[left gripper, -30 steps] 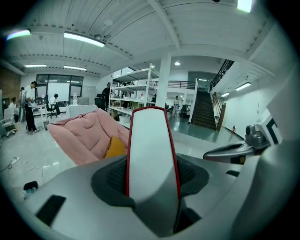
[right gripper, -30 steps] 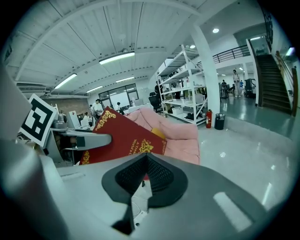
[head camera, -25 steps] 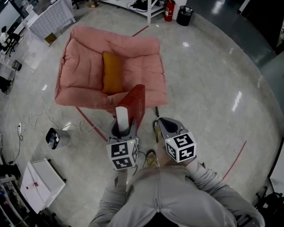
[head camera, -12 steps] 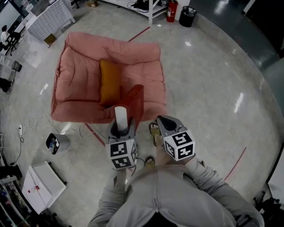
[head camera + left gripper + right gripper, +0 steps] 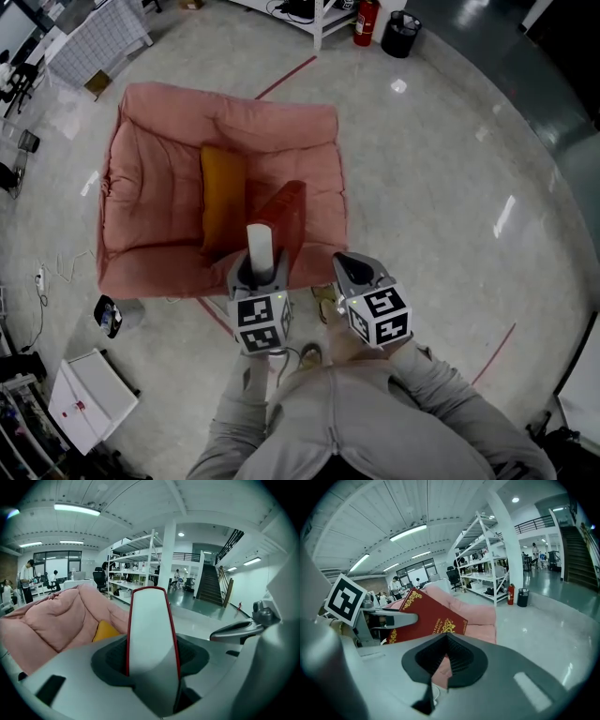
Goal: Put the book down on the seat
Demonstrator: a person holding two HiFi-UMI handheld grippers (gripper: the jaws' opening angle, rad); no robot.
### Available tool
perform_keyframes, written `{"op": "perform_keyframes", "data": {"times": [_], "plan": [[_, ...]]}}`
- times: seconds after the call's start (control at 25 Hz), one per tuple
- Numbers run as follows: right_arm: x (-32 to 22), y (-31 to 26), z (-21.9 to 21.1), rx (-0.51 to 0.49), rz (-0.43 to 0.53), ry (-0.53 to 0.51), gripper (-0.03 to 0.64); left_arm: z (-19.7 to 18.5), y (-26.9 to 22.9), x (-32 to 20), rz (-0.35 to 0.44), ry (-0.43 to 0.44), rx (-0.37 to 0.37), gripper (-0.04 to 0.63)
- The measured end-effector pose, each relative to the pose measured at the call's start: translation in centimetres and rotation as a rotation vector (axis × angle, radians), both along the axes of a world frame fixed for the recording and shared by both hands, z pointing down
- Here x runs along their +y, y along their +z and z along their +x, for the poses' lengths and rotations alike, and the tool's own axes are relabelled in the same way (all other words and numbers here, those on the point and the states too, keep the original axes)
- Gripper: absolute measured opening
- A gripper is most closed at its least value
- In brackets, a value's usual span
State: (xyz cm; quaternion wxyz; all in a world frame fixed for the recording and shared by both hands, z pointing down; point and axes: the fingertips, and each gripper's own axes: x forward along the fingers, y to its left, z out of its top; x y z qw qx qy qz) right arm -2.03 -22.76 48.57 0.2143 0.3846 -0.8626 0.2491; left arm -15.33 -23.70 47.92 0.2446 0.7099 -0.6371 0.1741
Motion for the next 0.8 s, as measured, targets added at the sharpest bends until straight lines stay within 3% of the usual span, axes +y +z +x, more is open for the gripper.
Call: {"op": "perform_keyframes", "data": {"times": [0.8], "plan": [[-9.6, 5.6, 1.5, 0.015, -0.127, -0.009, 0.000, 2.8, 9.0, -12.6, -0.116, -0.015, 0.028, 0.241]]}}
